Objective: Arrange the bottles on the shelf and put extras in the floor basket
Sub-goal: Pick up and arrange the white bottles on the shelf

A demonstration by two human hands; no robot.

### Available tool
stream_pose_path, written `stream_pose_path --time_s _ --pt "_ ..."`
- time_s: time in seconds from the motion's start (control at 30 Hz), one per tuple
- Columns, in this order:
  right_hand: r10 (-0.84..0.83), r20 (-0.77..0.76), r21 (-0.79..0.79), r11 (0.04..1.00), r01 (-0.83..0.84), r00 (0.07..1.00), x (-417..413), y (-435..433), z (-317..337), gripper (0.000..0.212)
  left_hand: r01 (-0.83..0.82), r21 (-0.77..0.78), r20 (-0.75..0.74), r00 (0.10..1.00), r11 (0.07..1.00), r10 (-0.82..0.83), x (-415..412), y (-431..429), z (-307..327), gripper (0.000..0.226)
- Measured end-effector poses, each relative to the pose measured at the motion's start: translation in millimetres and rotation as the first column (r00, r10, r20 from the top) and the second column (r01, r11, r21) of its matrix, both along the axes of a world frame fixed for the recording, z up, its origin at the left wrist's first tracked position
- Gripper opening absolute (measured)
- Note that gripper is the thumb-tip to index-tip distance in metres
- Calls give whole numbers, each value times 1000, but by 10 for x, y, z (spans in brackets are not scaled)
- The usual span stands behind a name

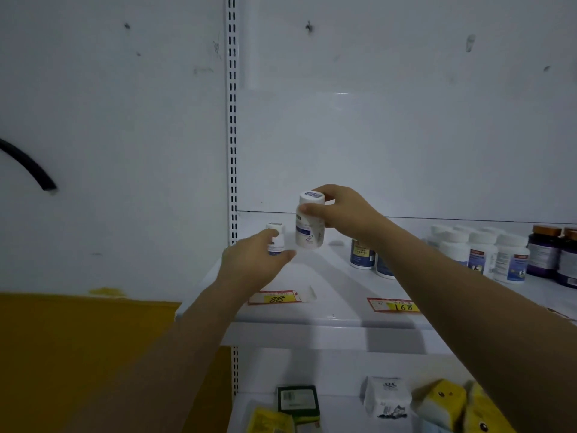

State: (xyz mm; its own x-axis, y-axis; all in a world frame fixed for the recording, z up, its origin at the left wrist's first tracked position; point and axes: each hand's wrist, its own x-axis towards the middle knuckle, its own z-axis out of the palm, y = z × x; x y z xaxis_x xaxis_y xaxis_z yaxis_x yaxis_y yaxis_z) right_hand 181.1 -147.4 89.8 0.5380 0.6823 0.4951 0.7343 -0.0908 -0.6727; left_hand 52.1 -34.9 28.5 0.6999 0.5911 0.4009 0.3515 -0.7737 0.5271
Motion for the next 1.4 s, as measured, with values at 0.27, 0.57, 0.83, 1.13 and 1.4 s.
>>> stream_pose_path --time_s 0.27,0.57,0.83,1.13,1.4 --pt "-137 48 -45 989 139 989 81 265 -111 32 -105 92 -297 946 990 128 -373 321 -298 36" --pt "-205 -106 -135 972 190 973 319 530 -468 37 -88 128 -257 959 988 119 -393 316 -349 34" --pt "-208 -85 -290 941 175 974 400 570 -460 51 -33 108 -271 961 994 62 -370 314 -341 36" --pt "-224 453 -388 822 417 863 184 936 -122 64 -26 116 -280 958 993 58 -384 301 -321 36" --pt "-251 598 -428 703 568 761 38 1100 -372 56 -35 104 -256 965 994 61 -400 310 -338 35"
